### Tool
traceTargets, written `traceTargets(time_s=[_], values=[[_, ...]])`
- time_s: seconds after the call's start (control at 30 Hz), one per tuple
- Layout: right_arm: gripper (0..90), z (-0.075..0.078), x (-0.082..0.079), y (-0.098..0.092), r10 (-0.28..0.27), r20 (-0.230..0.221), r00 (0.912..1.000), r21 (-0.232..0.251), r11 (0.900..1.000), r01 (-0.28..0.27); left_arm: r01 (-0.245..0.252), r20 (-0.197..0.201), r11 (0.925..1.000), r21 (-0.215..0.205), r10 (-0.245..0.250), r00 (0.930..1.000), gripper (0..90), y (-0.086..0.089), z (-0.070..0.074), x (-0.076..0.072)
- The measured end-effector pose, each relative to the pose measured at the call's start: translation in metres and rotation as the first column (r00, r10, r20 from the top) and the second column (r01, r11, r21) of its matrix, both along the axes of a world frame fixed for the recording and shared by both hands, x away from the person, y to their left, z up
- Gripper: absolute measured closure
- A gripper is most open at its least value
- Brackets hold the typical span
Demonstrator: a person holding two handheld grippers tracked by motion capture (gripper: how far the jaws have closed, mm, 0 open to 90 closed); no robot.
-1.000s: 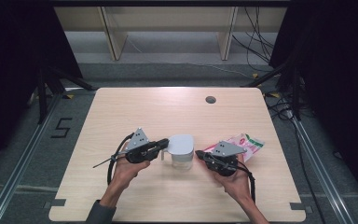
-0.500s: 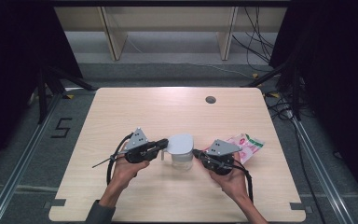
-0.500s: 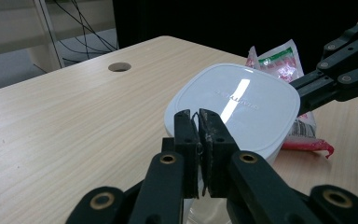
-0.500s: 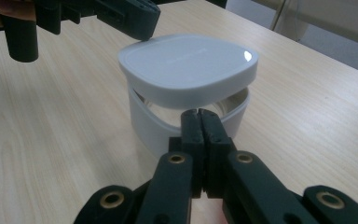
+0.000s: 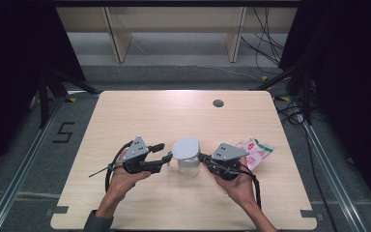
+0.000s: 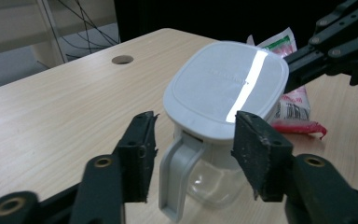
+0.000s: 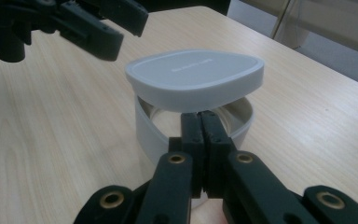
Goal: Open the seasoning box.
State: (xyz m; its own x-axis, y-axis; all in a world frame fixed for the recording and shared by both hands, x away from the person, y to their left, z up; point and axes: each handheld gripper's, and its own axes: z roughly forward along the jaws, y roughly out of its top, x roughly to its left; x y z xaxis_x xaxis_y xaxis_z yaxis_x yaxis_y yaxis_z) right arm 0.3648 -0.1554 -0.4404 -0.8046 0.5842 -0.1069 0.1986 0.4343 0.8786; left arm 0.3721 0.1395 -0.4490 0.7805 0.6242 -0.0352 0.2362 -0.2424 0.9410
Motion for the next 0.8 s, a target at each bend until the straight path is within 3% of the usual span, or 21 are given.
traceTargets(time_s=[0.07,0.1,0.17,0.27,0.33,0.47,0.5,0.67,0.8], values=[[90.0,0.001,-0.001,0.002,-0.015,-0.008,0.9999,0.013,1.0,0.015,-0.002,-0.002,0.9996,0.027,0.002,1.0,41.4,0.005,-0.002,-0.004],[90.0,0.002,0.001,0.003,0.003,0.012,0.9999,0.009,1.0,-0.003,0.006,-0.006,0.9994,0.033,-0.006,1.0,39.9,0.006,-0.003,-0.005],[90.0,0.004,-0.001,0.005,-0.004,-0.015,0.9999,0.017,1.0,0.004,-0.005,-0.01,0.9993,0.038,0.006,0.9999,37.3,0.009,-0.005,-0.009],[90.0,0.006,0.0,0.01,-0.002,0.006,1.0,0.01,1.0,0.002,-0.008,-0.008,0.9988,0.049,0.009,0.9999,34.8,0.013,-0.009,-0.011],[90.0,0.007,0.001,0.014,0.014,0.018,0.9997,0.015,1.0,-0.015,-0.021,-0.034,0.9987,0.046,0.023,0.9992,33.7,0.013,-0.012,-0.014],[90.0,0.012,0.001,0.019,0.026,0.03,0.9992,0.007,1.0,-0.026,-0.011,-0.021,0.9966,0.082,0.013,0.9997,32.3,0.014,-0.017,-0.017],[90.0,0.012,0.001,0.02,0.016,0.024,0.9996,0.015,1.0,-0.017,-0.03,-0.046,0.9974,0.066,0.033,0.9984,31.3,0.012,-0.019,-0.02],[90.0,0.015,0.002,0.027,0.03,0.035,0.9989,0.015,0.999,-0.03,-0.021,-0.073,0.9973,0.071,0.027,0.997,28.6,0.012,-0.026,-0.026],[90.0,0.018,0.001,0.032,0.023,0.038,0.999,0.024,0.999,-0.024,-0.027,-0.068,0.9944,0.102,0.034,0.9971,26.9,0.011,-0.029,-0.032]])
